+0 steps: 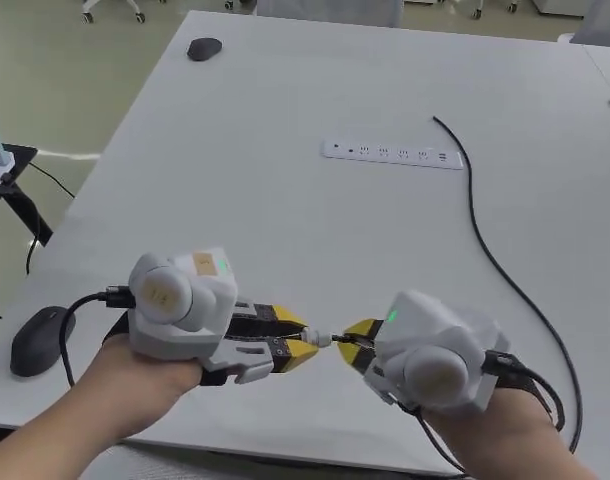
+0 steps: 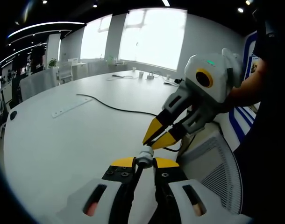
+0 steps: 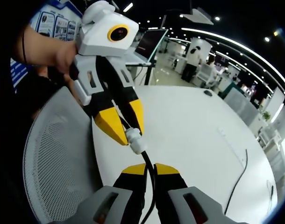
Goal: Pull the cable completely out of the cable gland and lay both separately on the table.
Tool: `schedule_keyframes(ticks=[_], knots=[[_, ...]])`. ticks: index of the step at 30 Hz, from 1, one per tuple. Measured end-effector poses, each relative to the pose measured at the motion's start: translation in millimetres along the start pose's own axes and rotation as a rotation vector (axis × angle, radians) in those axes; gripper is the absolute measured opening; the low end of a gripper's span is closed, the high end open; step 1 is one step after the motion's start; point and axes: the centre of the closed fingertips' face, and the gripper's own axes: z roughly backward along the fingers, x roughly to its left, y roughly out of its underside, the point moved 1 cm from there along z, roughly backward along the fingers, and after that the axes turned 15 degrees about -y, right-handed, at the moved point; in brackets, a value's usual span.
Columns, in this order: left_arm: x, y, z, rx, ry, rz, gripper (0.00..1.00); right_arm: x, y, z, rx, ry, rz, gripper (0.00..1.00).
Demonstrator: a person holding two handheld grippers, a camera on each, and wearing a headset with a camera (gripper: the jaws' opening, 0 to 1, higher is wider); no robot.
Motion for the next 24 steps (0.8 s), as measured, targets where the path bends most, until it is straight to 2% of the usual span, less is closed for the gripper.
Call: schedule_keyframes(ticks=[6,10,16,19,24], knots=[[0.1,-1.3,1.7,-0.006,-0.002,0.001,0.15,-4.5,7.0,2.3,-0.025,0.015,-0.088,0.0],[0.8,-2.6,2.7,-0.01,-0.003,0.001,0.15,-8.5,13.8,3.7,-0.057,0.026,-0.201,0.0],[2.5,-4.3,3.1,-0.011,-0.002,-0.004,0.15,-16.3,29.3,5.8,-0.068,0.044,-0.3,0.0],[3.5,-4.3,2.7,-0.012,-0.001,-0.002,0.15,-20.1,38.3,7.2,-0.078,0.049,-0.372,0.0],[3.9,-3.4,2.0,-0.01,0.001,-0.004,0.15,-24.6,52.9,6.8,-0.081,0.054,-0.444,0.0]])
